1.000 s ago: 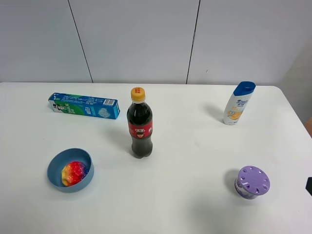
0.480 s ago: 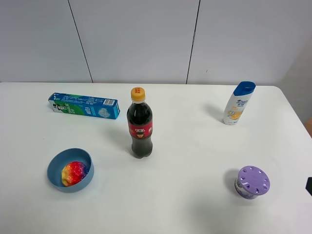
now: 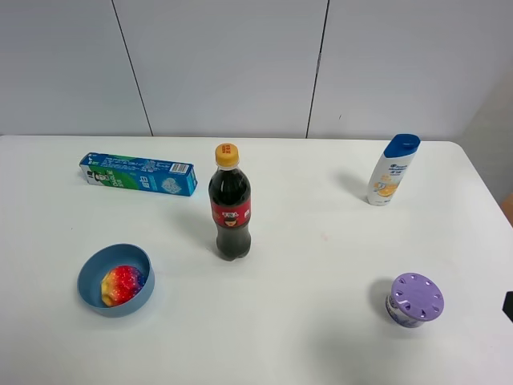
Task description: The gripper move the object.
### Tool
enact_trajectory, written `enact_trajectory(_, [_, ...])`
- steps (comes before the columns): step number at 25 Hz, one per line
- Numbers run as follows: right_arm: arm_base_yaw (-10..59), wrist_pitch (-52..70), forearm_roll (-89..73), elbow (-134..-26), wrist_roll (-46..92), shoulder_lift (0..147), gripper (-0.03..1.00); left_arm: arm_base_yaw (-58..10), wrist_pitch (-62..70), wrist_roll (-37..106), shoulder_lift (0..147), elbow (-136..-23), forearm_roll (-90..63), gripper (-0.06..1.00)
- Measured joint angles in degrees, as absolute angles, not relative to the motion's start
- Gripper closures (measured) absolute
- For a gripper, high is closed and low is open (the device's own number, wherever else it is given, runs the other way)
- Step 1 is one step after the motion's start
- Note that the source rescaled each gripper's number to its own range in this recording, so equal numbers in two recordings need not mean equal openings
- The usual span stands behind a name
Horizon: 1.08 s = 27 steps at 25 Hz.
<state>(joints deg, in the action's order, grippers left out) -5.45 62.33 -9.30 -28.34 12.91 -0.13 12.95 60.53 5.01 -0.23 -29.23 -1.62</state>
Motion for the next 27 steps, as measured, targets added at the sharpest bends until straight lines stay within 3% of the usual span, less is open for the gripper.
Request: enact_trajectory(27, [-5.45,62.33,-9.30,-28.34,12.91,-0.13,-0.03,12.95,60.53,5.01,-0.23,-29.23,-1.62,-0.06])
